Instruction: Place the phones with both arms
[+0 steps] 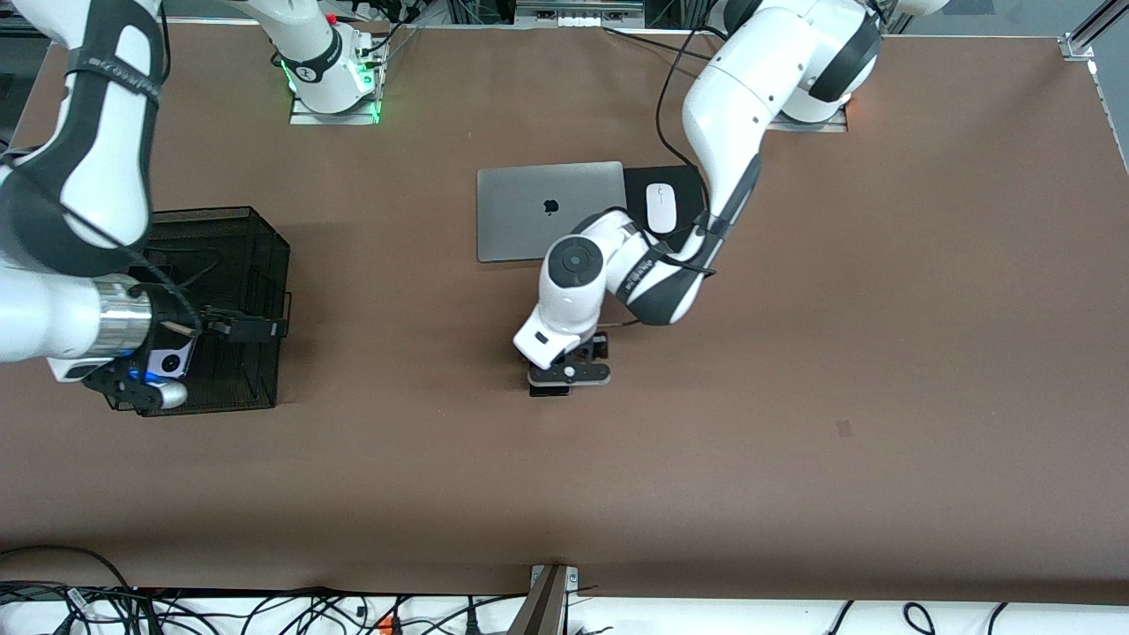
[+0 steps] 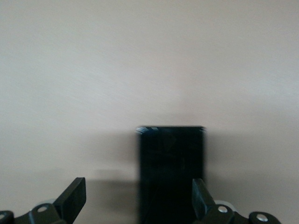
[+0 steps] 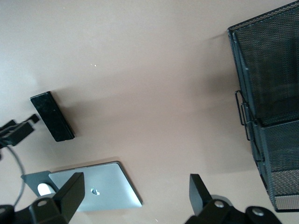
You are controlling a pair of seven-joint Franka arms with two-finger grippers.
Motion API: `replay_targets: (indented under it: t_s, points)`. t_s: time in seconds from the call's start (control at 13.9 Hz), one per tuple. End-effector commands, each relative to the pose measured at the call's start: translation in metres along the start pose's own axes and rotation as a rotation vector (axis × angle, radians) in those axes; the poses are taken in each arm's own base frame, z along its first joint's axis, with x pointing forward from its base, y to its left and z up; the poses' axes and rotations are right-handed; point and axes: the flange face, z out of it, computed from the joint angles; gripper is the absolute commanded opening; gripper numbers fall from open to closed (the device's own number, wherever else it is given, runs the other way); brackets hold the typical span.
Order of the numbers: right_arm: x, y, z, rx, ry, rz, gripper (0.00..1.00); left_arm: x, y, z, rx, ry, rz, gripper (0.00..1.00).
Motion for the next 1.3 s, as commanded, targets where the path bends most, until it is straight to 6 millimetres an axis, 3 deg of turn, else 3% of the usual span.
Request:
replay_targets:
  t_s: [0.0,0.22,0.43,0.65,0.79,1.01,1.15,1.23]
  points:
    - [-0.018,-0.035,0.001,-0.047,0.041,0.03,0.99,0.029,-0.049,-0.03,0.046,-0.087,0.077,1.0]
    - [-0.037,-0.098,0.029,-0.106,0.122,0.063,0.99,0.054,-0.097,-0.05,0.091,-0.142,0.139,1.0]
    - [-0.06,-0.162,0.074,-0.099,0.205,0.085,0.99,0.077,-0.158,-0.068,0.133,-0.226,0.214,1.0]
    - [-0.08,-0.227,0.14,-0.083,0.286,0.022,1.0,0.102,-0.231,-0.092,0.13,-0.295,0.277,1.0]
    - [-0.087,-0.263,0.2,-0.105,0.341,-0.075,1.0,0.115,-0.281,-0.108,0.119,-0.335,0.323,1.0]
    - [-0.084,-0.287,0.255,-0.123,0.424,-0.293,1.0,0.131,-0.348,-0.14,0.098,-0.343,0.365,1.0]
    - [-0.087,-0.294,0.289,-0.143,0.415,-0.399,1.0,0.136,-0.375,-0.166,0.106,-0.321,0.325,1.0]
    - [-0.087,-0.296,0.302,-0.145,0.418,-0.438,1.0,0.134,-0.377,-0.181,0.108,-0.313,0.315,1.0]
